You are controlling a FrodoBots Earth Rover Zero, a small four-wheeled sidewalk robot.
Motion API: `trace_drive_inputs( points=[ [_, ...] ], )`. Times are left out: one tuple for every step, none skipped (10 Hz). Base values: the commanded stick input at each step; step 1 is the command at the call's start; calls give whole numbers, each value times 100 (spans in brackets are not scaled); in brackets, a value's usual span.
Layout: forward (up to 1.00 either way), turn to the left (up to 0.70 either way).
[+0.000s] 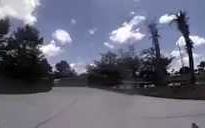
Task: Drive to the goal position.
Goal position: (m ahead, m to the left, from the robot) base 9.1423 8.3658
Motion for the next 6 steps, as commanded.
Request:
trace_drive_inputs(
  points=[
    [85,0],
    [85,0],
    [85,0],
    [85,0],
    [85,0],
    [85,0]
  ],
)
